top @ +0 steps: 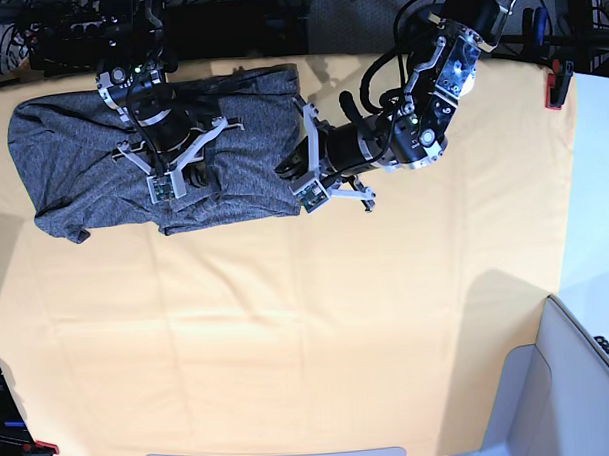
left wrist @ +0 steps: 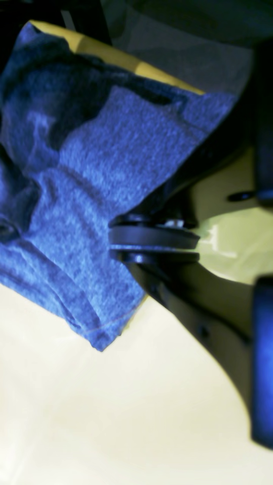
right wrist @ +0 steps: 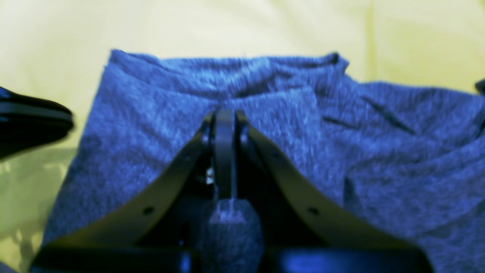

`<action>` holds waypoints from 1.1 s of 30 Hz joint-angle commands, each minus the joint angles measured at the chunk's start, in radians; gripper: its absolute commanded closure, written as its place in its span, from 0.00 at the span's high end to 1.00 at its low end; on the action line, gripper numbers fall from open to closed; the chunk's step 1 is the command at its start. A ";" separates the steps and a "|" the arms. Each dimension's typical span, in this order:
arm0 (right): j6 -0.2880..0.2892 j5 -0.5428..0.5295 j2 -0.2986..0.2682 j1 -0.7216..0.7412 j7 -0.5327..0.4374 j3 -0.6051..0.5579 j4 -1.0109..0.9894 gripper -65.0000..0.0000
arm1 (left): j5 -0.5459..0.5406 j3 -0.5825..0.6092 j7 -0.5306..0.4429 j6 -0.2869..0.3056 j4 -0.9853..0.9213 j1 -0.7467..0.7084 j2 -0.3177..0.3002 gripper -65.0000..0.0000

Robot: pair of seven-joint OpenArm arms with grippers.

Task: Fold the T-shirt properly
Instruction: 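Grasp the strip's other end with the right gripper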

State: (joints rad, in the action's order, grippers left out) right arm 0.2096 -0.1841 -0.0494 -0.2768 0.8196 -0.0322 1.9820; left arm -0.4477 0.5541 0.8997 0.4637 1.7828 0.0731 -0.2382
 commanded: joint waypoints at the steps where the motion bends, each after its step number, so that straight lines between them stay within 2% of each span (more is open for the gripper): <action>1: 0.003 -0.004 -0.007 0.009 -0.013 0.001 -0.005 0.00 | -0.012 -0.004 -0.027 0.000 0.007 0.015 0.003 0.01; 10: 0.000 -0.004 -0.013 0.100 -0.012 0.001 -0.177 0.00 | -0.012 -0.004 -0.030 0.000 -0.033 0.000 0.003 0.01; 25: -0.003 -0.004 -0.005 0.130 -0.018 0.008 -0.180 0.00 | -0.012 -0.004 -0.032 0.000 -0.034 -0.006 0.004 0.01; 30: -0.083 -0.004 0.021 0.129 -0.018 0.101 -0.178 0.00 | -0.012 -0.004 -0.032 0.000 -0.034 -0.006 0.004 0.01; 33: -0.103 -0.004 0.026 0.135 -0.018 0.131 -0.171 0.00 | -0.012 -0.004 -0.032 0.000 -0.034 -0.006 0.004 0.01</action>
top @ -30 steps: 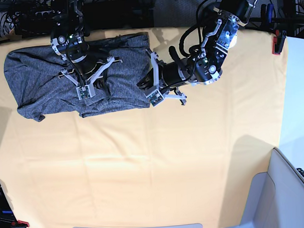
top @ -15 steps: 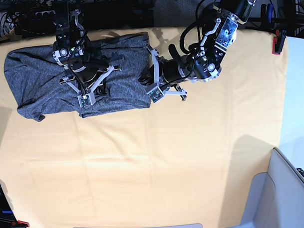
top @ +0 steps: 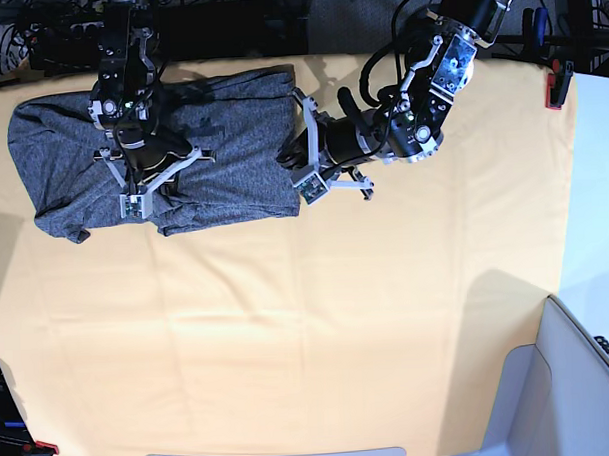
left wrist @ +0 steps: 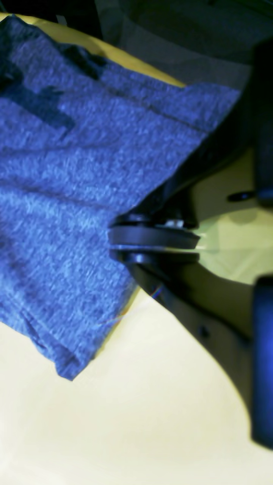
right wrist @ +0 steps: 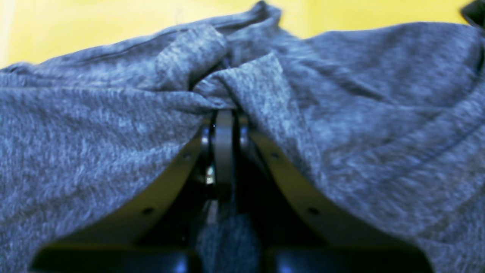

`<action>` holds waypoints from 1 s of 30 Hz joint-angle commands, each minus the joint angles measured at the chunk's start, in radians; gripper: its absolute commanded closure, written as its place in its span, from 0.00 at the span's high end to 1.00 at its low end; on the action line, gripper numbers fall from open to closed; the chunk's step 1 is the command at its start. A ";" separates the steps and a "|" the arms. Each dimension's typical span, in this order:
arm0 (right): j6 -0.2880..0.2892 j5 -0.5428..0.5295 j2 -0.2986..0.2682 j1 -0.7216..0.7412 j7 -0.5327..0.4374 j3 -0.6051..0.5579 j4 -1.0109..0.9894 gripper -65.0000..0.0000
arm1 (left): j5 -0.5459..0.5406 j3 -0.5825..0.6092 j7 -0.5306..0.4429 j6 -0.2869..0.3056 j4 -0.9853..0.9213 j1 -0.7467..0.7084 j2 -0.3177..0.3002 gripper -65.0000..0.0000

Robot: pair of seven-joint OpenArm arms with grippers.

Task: Fold the T-shirt properly
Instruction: 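Grasp the strip's other end with the right gripper, then fold the held end over toward the left gripper with the right gripper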

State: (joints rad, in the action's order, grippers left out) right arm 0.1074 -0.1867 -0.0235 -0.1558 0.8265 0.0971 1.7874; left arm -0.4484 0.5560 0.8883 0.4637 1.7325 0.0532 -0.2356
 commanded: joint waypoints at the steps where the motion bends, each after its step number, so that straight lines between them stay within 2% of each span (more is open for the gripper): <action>1: -0.007 -0.001 0.000 0.015 -0.025 0.002 0.024 0.00 | -0.011 -0.006 -0.021 0.000 0.016 0.014 0.002 0.01; 9: -0.021 -0.004 0.001 0.038 -0.026 -0.003 0.030 0.00 | -0.011 -0.004 -0.021 0.000 0.016 0.014 0.002 0.01; 12: -0.021 -0.004 0.020 0.065 -0.026 0.002 0.059 0.00 | -0.011 -0.004 -0.021 0.000 0.016 0.014 0.002 0.01; 15: -0.021 -0.003 0.013 0.094 -0.025 0.002 0.110 0.00 | -0.011 -0.004 -0.021 0.000 0.016 0.014 0.002 0.01; 21: -0.021 -0.001 -0.051 0.117 -0.023 0.019 0.160 0.00 | -0.011 -0.004 -0.021 0.000 0.016 0.014 0.002 0.01; 24: -0.015 -0.006 -0.059 0.108 -0.020 0.154 0.160 0.09 | -0.011 -0.004 -0.021 0.000 0.016 0.014 0.000 0.01; 26: -0.011 -0.010 -0.059 0.098 -0.019 0.277 0.160 0.19 | -0.011 -0.004 -0.021 0.000 0.014 0.014 0.000 0.01; 30: -0.010 -0.112 -0.074 0.078 -0.008 0.468 0.157 0.38 | -0.011 -0.004 -0.021 0.000 0.007 0.014 0.000 0.01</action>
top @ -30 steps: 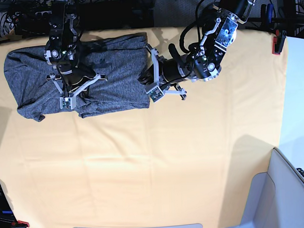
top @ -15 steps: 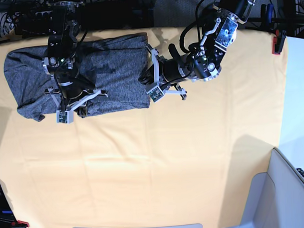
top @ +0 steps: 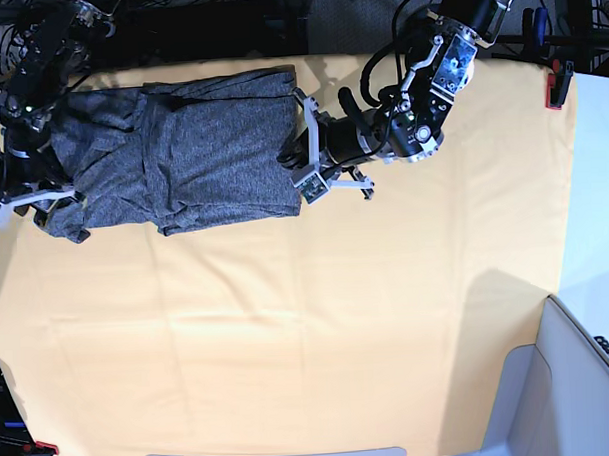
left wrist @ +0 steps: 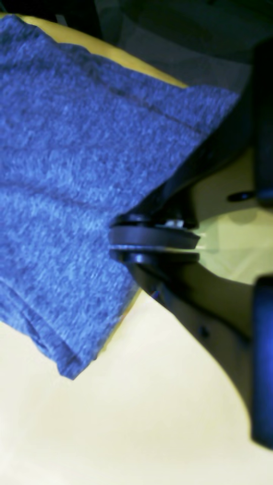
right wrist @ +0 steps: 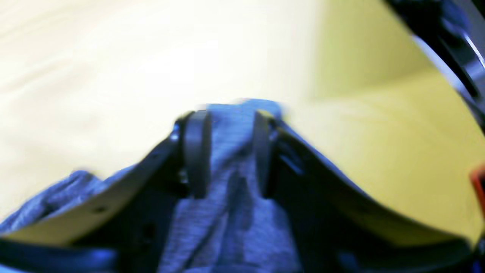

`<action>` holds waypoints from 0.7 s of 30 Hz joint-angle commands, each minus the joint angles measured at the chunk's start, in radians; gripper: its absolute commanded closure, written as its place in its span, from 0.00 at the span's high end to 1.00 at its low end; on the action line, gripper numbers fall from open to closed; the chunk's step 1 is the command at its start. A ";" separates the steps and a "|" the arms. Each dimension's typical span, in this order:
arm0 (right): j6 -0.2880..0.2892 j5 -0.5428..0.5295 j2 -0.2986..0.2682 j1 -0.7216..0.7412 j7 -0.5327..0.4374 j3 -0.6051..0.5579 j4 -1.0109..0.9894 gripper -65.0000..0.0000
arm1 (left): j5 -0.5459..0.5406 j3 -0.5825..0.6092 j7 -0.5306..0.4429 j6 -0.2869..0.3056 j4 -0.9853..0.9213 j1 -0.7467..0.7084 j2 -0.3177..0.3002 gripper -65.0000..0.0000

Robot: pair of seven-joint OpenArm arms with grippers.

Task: Fold the T-shirt properly
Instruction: 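Fold the held end over toward the left gripper with the right gripper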

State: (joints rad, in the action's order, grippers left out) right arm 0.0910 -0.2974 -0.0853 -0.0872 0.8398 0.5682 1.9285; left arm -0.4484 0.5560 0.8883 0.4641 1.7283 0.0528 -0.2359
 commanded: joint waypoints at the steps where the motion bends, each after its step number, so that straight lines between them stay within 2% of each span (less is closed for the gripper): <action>1: 0.006 -0.032 -0.032 0.005 0.002 0.045 0.016 0.42 | -0.011 -0.004 -0.021 0.000 0.003 0.014 0.000 0.01; 4: 0.006 -0.153 -0.100 0.008 0.115 0.137 -0.013 0.51 | -0.011 -0.003 -0.021 0.000 -0.020 0.014 0.000 0.01; 8: 0.006 -0.362 -0.215 0.025 0.238 0.215 -0.163 0.51 | -0.011 -0.004 -0.021 0.000 -0.024 0.014 0.000 0.01; 13: 0.008 -0.610 -0.350 0.042 0.252 0.244 -0.509 0.52 | -0.011 -0.004 -0.021 0.000 -0.024 0.014 0.000 0.01; 15: 0.008 -0.661 -0.390 0.053 0.253 0.240 -0.627 0.51 | -0.011 -0.004 -0.021 0.000 -0.024 0.014 0.000 0.01; 18: 0.026 -0.676 -0.430 0.073 0.255 0.240 -0.737 0.51 | -0.011 -0.004 -0.021 0.000 -0.024 0.014 0.000 0.01; 21: 0.146 -0.652 -0.460 0.074 0.255 0.237 -0.763 0.51 | -0.011 -0.004 -0.021 0.000 -0.024 0.014 0.000 0.01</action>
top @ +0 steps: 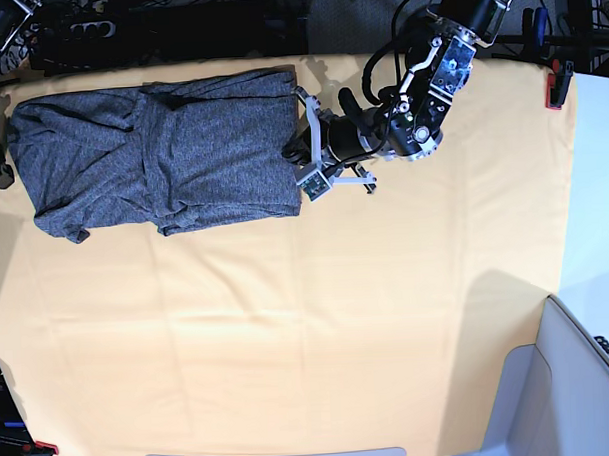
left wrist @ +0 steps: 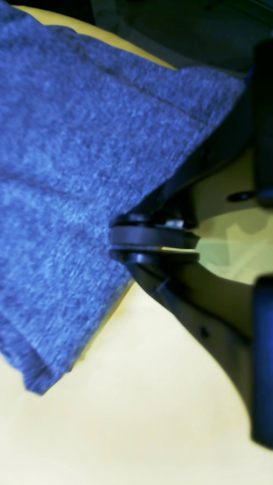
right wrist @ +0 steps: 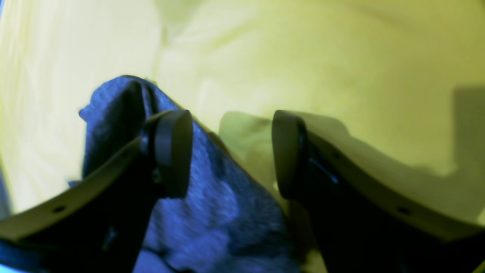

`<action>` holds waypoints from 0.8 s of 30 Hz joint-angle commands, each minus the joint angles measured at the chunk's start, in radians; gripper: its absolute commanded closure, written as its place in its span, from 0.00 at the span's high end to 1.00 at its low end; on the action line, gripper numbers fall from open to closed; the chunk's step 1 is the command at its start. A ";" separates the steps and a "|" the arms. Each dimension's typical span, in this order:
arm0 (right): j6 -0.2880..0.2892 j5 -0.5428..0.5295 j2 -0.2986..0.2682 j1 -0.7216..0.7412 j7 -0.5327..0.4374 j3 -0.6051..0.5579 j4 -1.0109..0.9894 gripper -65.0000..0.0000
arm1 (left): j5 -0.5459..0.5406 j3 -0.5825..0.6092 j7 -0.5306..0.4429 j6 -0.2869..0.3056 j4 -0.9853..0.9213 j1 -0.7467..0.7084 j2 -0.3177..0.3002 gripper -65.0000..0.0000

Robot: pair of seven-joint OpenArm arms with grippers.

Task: Fold the T-shirt properly
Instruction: 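Fold the held end over toward the left gripper with the right gripper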

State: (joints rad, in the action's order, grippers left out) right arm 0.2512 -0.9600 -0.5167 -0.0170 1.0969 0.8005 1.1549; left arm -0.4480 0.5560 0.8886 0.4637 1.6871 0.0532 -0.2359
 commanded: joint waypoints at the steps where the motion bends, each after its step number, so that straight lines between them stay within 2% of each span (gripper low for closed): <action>1: 0.027 0.026 -0.035 0.009 -0.002 -0.010 0.010 0.51 | -0.011 -0.004 -0.021 0.000 0.017 0.014 0.000 0.01; 3: 0.121 0.072 -0.056 0.012 -0.010 -0.056 0.012 0.51 | -0.011 -0.004 -0.021 0.000 0.017 0.014 0.000 0.01; 5: 0.168 0.117 -0.056 0.030 -0.010 -0.088 0.009 0.51 | -0.011 -0.004 -0.021 0.000 0.017 0.014 0.000 0.01; 9: 0.175 0.177 -0.021 0.038 -0.010 -0.140 0.013 0.51 | -0.011 -0.004 -0.021 0.000 0.017 0.015 0.000 0.01; 16: 0.179 0.178 0.014 0.039 -0.010 -0.212 0.018 0.51 | -0.011 -0.004 -0.021 0.000 0.017 0.015 0.000 0.01; 17: 0.195 0.178 0.016 0.039 -0.010 -0.212 0.018 0.51 | -0.011 -0.004 -0.021 0.000 0.017 0.015 0.000 0.01; 21: 0.343 0.178 0.016 0.033 -0.002 -0.214 0.018 0.51 | -0.011 -0.004 -0.021 0.000 0.017 0.015 0.000 0.01; 24: 0.402 0.178 0.014 0.016 -0.002 -0.214 0.018 0.51 | -0.011 -0.004 -0.021 0.000 0.017 0.015 0.000 0.01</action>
State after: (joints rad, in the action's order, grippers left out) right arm 0.6373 -0.8009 -0.5003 0.0109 1.0222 0.5961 1.1767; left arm -0.4480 0.5560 0.8883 0.4637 1.6871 0.0551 -0.2363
